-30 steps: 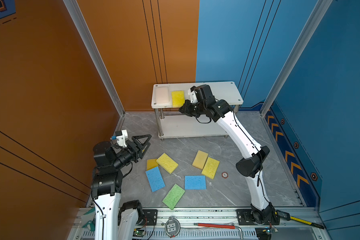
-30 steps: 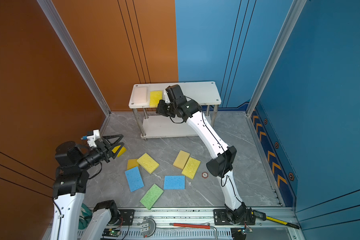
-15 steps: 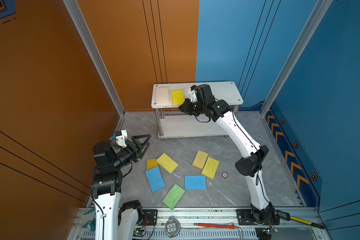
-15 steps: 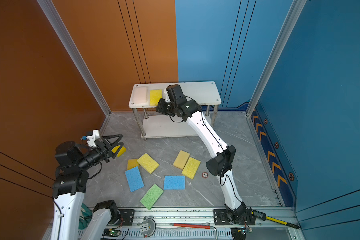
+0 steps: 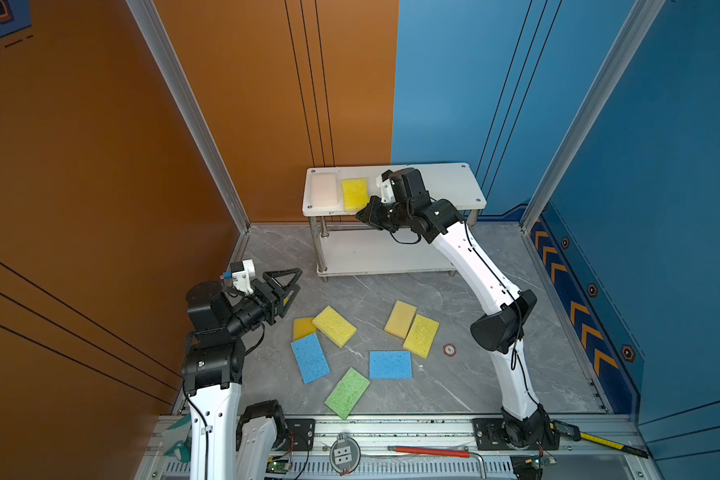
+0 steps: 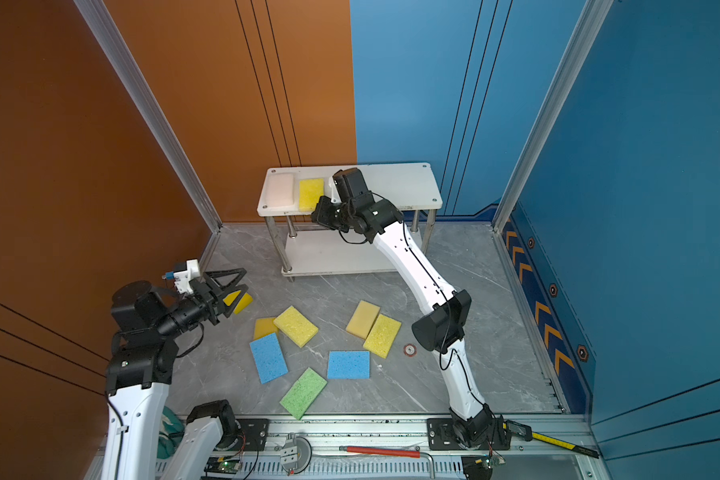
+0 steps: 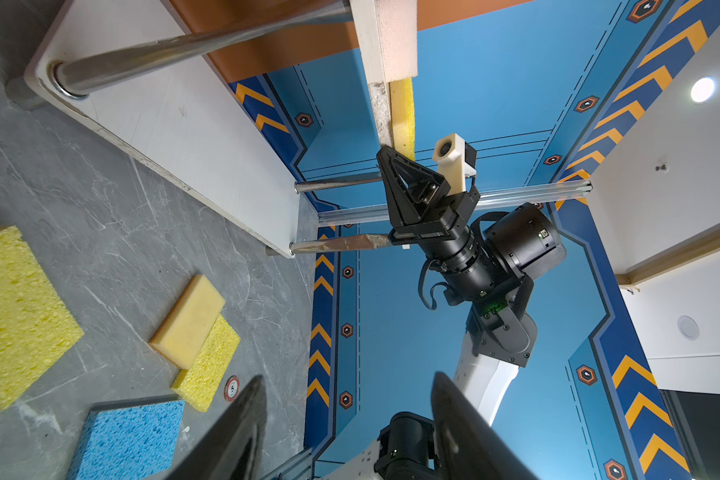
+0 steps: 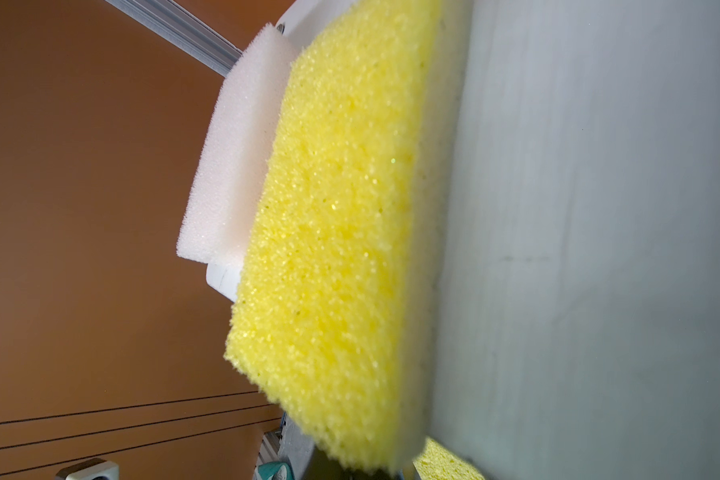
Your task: Place and organize the cleaning sponges onto the shelf
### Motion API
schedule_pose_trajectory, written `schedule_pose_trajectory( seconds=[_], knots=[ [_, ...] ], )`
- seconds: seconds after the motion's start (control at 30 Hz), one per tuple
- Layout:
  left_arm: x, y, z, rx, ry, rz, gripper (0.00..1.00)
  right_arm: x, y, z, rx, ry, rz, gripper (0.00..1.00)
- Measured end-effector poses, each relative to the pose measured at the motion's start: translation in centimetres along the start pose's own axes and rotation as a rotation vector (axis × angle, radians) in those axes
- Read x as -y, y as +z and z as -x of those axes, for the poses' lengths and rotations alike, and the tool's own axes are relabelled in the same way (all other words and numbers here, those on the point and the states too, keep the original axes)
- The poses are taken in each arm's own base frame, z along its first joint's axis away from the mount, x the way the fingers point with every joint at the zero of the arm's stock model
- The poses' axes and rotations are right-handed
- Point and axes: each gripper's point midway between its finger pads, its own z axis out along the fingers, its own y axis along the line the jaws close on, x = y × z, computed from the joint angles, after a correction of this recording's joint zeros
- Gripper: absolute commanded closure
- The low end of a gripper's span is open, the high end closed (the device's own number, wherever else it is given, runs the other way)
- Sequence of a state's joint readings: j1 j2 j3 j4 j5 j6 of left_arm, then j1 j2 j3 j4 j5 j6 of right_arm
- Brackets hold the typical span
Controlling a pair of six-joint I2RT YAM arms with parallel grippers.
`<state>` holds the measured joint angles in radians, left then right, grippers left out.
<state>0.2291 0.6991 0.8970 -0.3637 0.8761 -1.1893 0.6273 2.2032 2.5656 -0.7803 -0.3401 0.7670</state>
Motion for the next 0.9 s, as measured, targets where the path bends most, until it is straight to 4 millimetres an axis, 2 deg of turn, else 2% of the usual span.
schedule_pose_trajectory(
  seconds=[0.13,0.23,0.3,0.37,0.47,0.57,0.63,0.7,0.9],
  knots=[
    [-0.1,0.0,0.0,-0.001,0.003,0.002,0.37,0.1,0.2,-0.4,-0.006,-0.001,0.002,1.0],
    [-0.1,0.1,0.1,-0.001,0.008,0.003,0.36,0.8,0.1,-2.0,-0.041,-0.002,-0.022,1.0],
    [-0.2,0.1,0.1,-0.002,0.01,0.005,0.36,1.1,-0.8,-3.5,-0.068,-0.009,-0.044,1.0],
    [-0.2,0.1,0.1,-0.001,0.013,0.005,0.36,1.0,-2.4,-4.8,-0.086,-0.026,-0.058,1.0],
    [-0.2,0.2,0.1,-0.004,0.018,0.006,0.35,0.6,-6.1,-6.6,-0.091,-0.05,-0.065,0.99],
    [-0.4,0.7,-0.5,-0.026,0.028,0.011,0.35,1.5,-10.3,-8.8,-0.095,-0.049,-0.076,0.8],
    [-1.1,1.3,-1.4,-0.056,0.029,0.023,0.35,3.7,-12.5,-10.7,-0.106,-0.027,-0.11,0.64],
    [-2.0,2.3,-3.1,-0.109,0.032,0.045,0.34,7.2,-14.1,-13.3,-0.135,0.012,-0.171,0.52],
    [-5.1,6.0,-9.9,-0.324,0.092,0.149,0.28,19.8,-15.9,-22.4,-0.286,0.192,-0.418,0.46]
  ],
)
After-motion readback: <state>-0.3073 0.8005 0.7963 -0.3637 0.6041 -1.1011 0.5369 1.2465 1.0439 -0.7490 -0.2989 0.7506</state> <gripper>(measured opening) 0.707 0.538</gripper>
